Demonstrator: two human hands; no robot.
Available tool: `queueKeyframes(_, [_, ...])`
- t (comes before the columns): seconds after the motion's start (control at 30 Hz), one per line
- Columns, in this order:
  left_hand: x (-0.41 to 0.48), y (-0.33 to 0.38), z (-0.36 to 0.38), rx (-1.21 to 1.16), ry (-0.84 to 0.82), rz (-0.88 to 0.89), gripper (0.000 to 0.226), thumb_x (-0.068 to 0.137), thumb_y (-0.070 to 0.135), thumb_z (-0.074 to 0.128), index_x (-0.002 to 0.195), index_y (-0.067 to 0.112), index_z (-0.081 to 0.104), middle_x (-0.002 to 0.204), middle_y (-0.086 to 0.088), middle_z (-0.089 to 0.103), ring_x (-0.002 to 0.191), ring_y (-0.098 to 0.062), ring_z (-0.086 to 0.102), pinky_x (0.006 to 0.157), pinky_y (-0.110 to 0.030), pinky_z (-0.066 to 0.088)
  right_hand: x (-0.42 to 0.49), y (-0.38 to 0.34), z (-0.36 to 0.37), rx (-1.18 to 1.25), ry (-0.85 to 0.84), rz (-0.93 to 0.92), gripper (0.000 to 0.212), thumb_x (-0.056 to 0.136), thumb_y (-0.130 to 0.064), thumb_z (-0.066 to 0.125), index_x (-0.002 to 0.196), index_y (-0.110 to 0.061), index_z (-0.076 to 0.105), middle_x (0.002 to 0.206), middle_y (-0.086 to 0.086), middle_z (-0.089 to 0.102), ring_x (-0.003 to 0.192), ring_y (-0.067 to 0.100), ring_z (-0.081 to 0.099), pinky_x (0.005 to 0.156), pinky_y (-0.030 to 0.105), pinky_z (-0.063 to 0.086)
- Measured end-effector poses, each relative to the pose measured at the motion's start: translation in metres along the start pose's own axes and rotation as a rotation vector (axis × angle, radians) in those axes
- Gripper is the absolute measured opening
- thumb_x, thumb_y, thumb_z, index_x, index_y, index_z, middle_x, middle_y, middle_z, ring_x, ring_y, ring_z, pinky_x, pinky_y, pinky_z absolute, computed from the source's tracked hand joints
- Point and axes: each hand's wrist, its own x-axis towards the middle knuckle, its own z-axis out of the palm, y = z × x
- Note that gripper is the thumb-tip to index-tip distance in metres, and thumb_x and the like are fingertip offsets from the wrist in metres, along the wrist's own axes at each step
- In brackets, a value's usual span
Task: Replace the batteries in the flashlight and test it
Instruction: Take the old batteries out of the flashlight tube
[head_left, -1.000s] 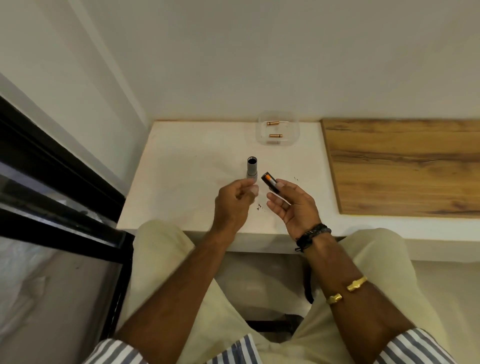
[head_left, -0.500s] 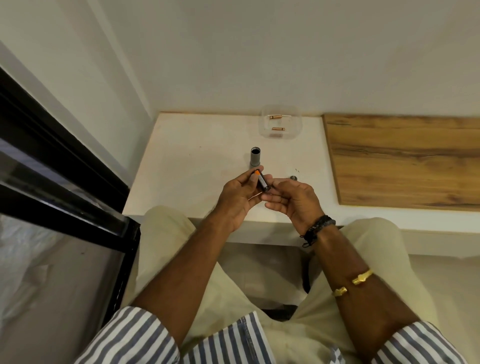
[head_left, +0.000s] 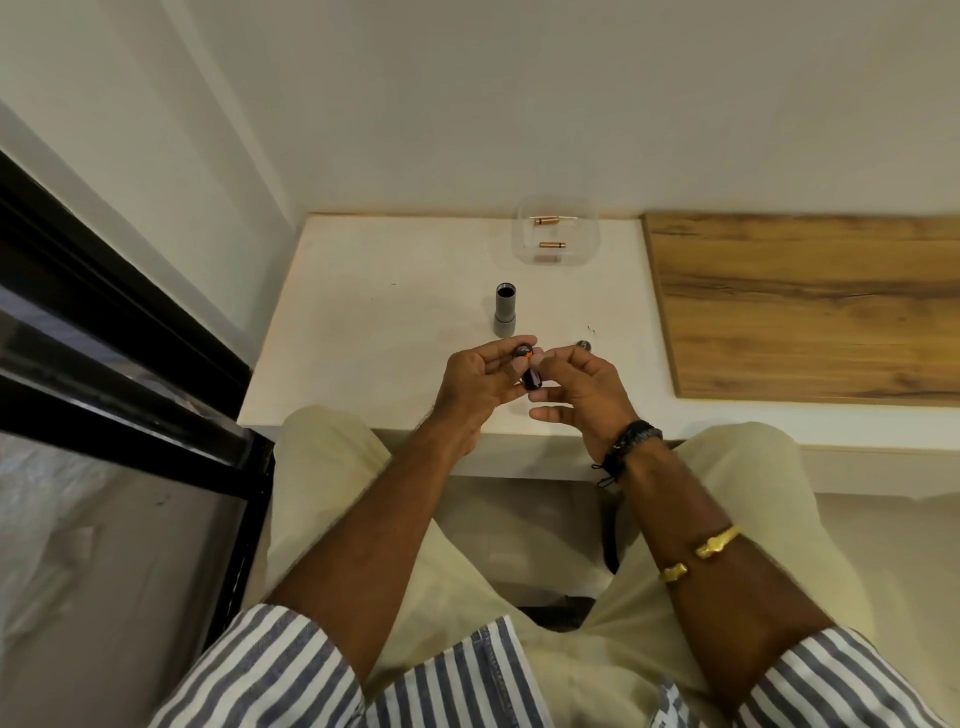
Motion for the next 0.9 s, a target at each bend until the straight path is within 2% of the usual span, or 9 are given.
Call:
queueKeyframes(0.3, [-0.0015, -0.0033, 0.0018, 0.204, -0.009, 0.118, 0.033, 0.093, 0.003, 0.064, 0.126, 0.004, 0.064, 0.118, -0.012, 0.072, 0.105, -0.023, 0.072, 0.094, -0.039, 0.057, 0.0019, 0.0001, -0.003, 0.044, -0.017, 0.056, 0.011, 0.092, -0.014, 0.068, 0.101, -0.009, 0.069, 0.105, 0.018, 0.071, 0.074, 0.026, 0.07, 0.072, 0.036, 0.062])
queueKeyframes(0.5, [-0.0018, -0.0054, 0.0022, 0.369, 0.028, 0.225, 0.032, 0.092, 0.001, 0.066, 0.124, 0.001, 0.066, 0.119, -0.015, 0.071, 0.106, -0.026, 0.071, 0.097, -0.044, 0.055, 0.0034, 0.0011, -0.0013, 0.123, -0.036, 0.082, 0.006, 0.093, -0.01, 0.065, 0.098, -0.007, 0.067, 0.104, 0.016, 0.07, 0.086, 0.031, 0.07, 0.083, 0.04, 0.064])
queueKeyframes(0.6, [-0.0017, -0.007, 0.0031, 0.423, 0.044, 0.265, 0.03, 0.091, 0.001, 0.066, 0.121, 0.003, 0.069, 0.114, -0.012, 0.074, 0.103, -0.022, 0.072, 0.096, -0.043, 0.056, 0.0056, 0.0007, 0.0006, 0.149, -0.022, 0.093, 0.01, 0.09, -0.006, 0.065, 0.1, -0.006, 0.066, 0.101, 0.016, 0.07, 0.087, 0.032, 0.07, 0.079, 0.038, 0.064])
queueKeyframes(0.73, [-0.0012, -0.0078, 0.0057, 0.468, 0.059, 0.304, 0.026, 0.091, 0.004, 0.066, 0.117, 0.008, 0.072, 0.108, -0.007, 0.076, 0.095, -0.018, 0.074, 0.093, -0.042, 0.058, 0.0062, 0.001, 0.0017, 0.196, -0.005, 0.092, 0.008, 0.083, -0.006, 0.064, 0.091, -0.009, 0.065, 0.096, 0.014, 0.07, 0.084, 0.032, 0.071, 0.075, 0.037, 0.063])
queueKeyframes(0.9, [-0.0012, -0.008, 0.0099, 0.435, 0.127, 0.288, 0.029, 0.092, 0.01, 0.068, 0.121, 0.006, 0.069, 0.11, -0.009, 0.075, 0.098, -0.019, 0.074, 0.093, -0.041, 0.058, 0.0064, 0.0002, 0.0, 0.104, 0.043, 0.072, 0.006, 0.089, -0.014, 0.067, 0.093, -0.013, 0.071, 0.106, 0.017, 0.073, 0.082, 0.032, 0.073, 0.072, 0.037, 0.063])
